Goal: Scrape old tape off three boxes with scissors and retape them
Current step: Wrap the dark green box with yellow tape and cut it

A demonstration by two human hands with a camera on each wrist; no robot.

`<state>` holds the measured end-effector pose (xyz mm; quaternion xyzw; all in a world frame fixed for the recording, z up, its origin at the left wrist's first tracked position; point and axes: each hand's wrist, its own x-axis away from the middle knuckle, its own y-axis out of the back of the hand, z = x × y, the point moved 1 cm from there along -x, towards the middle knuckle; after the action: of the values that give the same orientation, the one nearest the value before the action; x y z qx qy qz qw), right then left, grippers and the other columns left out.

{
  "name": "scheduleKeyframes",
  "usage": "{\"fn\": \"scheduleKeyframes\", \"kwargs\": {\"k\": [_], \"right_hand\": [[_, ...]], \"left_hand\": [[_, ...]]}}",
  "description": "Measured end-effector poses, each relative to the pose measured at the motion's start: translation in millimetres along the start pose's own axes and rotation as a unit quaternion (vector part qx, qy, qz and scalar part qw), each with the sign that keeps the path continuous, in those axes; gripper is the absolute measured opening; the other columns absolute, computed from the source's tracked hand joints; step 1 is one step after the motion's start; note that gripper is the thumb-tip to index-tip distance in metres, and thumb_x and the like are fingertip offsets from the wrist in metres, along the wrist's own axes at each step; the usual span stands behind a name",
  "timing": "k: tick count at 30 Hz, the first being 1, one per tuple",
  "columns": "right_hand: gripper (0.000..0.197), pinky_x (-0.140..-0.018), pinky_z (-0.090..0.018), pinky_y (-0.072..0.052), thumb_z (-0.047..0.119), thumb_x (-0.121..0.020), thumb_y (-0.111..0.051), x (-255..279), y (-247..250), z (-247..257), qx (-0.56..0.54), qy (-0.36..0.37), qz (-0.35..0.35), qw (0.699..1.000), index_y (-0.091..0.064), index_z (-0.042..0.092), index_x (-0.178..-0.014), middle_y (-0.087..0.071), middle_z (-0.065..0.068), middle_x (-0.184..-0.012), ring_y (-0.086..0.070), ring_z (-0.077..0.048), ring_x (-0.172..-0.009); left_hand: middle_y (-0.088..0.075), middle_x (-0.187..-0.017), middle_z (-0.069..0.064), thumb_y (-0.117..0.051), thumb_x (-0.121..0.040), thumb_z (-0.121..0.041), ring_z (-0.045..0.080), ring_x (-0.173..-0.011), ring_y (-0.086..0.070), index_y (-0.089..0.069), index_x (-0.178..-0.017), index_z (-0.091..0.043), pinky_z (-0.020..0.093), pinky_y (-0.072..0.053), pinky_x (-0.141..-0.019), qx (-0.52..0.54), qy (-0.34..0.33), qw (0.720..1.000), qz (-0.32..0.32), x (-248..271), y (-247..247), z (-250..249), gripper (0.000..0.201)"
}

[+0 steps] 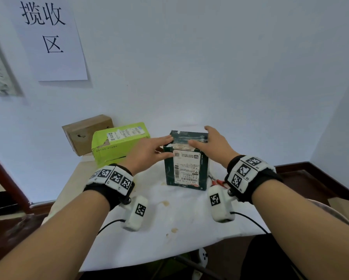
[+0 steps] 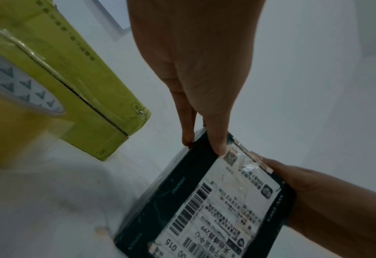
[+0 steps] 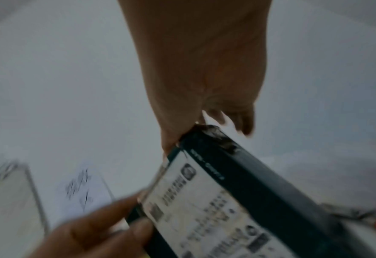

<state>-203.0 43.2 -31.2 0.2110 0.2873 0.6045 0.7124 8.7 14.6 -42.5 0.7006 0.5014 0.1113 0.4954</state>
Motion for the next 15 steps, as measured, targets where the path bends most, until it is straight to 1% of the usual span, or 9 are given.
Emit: {"fn": "scheduleKeyframes", "kwargs": {"k": [1, 3, 5, 7, 8, 10, 12, 13, 15], "right_hand": [[0.068, -0.09, -0.032, -0.048, 0.046, -0.083, -0.067, -1.5, -0.7, -1.9, -0.023, -0.034, 0.008, 0.999, -0.04, 0.01, -0.134, -0.057, -0.003, -0.125, -0.056, -0.02, -0.111], [0.073, -0.09, -0.033, -0.05, 0.053, -0.08, -0.067, -3.7, -1.5, -5.0, -0.03, -0.062, 0.016, 0.998, -0.04, 0.01, -0.132, -0.06, -0.006, -0.124, -0.058, -0.022, -0.111], [0.079, -0.09, -0.031, -0.046, 0.053, -0.081, -0.067, -2.0, -1.4, -6.7, -0.039, -0.068, 0.008, 0.997, -0.035, 0.01, -0.138, -0.056, -0.009, -0.132, -0.055, -0.024, -0.116], [0.088, -0.096, -0.031, -0.04, 0.052, -0.082, -0.065, -0.2, -1.1, -12.3, -0.078, -0.08, 0.0, 0.994, -0.023, 0.01, -0.147, -0.047, -0.01, -0.14, -0.048, -0.026, -0.125], [0.088, -0.099, -0.032, -0.039, 0.051, -0.082, -0.065, 0.0, -0.9, -16.4, -0.114, -0.088, -0.001, 0.99, -0.023, 0.011, -0.148, -0.047, -0.01, -0.141, -0.047, -0.026, -0.126], [0.076, -0.105, -0.039, -0.04, 0.048, -0.085, -0.064, 0.8, 0.2, -23.9, -0.191, -0.097, 0.004, 0.977, -0.035, 0.01, -0.143, -0.052, -0.009, -0.135, -0.052, -0.026, -0.122], [0.049, -0.103, -0.044, -0.044, 0.04, -0.091, -0.06, 2.1, 1.0, -27.7, -0.241, -0.088, 0.009, 0.966, -0.055, 0.007, -0.127, -0.064, -0.009, -0.12, -0.059, -0.028, -0.113], [0.037, -0.101, -0.045, -0.046, 0.036, -0.093, -0.057, 2.6, 1.0, -28.7, -0.254, -0.081, 0.004, 0.964, -0.063, 0.009, -0.117, -0.067, -0.01, -0.113, -0.062, -0.028, -0.108], [0.026, -0.098, -0.046, -0.048, 0.035, -0.096, -0.052, 3.0, 0.4, -31.7, -0.267, -0.077, -0.019, 0.96, -0.068, 0.015, -0.101, -0.07, -0.01, -0.105, -0.064, -0.029, -0.104]], "left_hand": [[-0.054, -0.138, -0.008, -0.071, -0.086, -0.024, 0.005, -0.093, -0.064, -0.056, -0.135, -0.021, 0.022, -0.049, -0.093, 0.01, 0.005, 1.0, 0.005, 1.0, 0.0, -0.5, 0.051], [-0.05, -0.141, -0.012, -0.069, -0.087, -0.02, 0.004, -0.095, -0.064, -0.053, -0.137, -0.024, 0.022, -0.049, -0.094, 0.017, 0.018, 0.999, 0.024, 2.5, 0.2, -0.7, 0.052], [-0.047, -0.141, -0.018, -0.068, -0.088, -0.016, 0.002, -0.095, -0.065, -0.05, -0.138, -0.029, 0.027, -0.05, -0.095, 0.025, 0.026, 0.998, 0.042, 4.6, 1.9, -0.2, 0.054], [-0.049, -0.137, -0.022, -0.069, -0.087, -0.015, -0.001, -0.098, -0.065, -0.049, -0.137, -0.036, 0.031, -0.05, -0.098, 0.091, 0.043, 0.993, 0.055, 8.4, 6.9, -1.4, 0.058], [-0.051, -0.134, -0.021, -0.071, -0.086, -0.018, -0.003, -0.103, -0.062, -0.045, -0.138, -0.041, 0.029, -0.048, -0.1, 0.133, 0.06, 0.987, 0.062, 10.9, 9.6, -2.3, 0.062], [-0.043, -0.137, -0.018, -0.076, -0.081, -0.03, -0.002, -0.121, -0.048, -0.027, -0.144, -0.05, 0.025, -0.039, -0.106, 0.166, 0.082, 0.98, 0.076, 15.6, 12.0, -5.2, 0.082], [-0.019, -0.154, -0.016, -0.078, -0.074, -0.044, 0.005, -0.137, -0.029, -0.007, -0.145, -0.055, 0.033, -0.029, -0.112, 0.15, 0.081, 0.98, 0.104, 17.1, 9.8, -9.0, 0.101], [-0.012, -0.158, -0.016, -0.077, -0.073, -0.048, 0.006, -0.14, -0.023, -0.001, -0.145, -0.056, 0.034, -0.026, -0.114, 0.146, 0.08, 0.978, 0.123, 16.8, 7.5, -12.0, 0.106], [-0.017, -0.157, -0.013, -0.076, -0.073, -0.049, 0.005, -0.137, -0.024, 0.002, -0.147, -0.053, 0.028, -0.027, -0.109, 0.148, 0.078, 0.975, 0.148, 14.6, 2.6, -19.1, 0.107]]}}
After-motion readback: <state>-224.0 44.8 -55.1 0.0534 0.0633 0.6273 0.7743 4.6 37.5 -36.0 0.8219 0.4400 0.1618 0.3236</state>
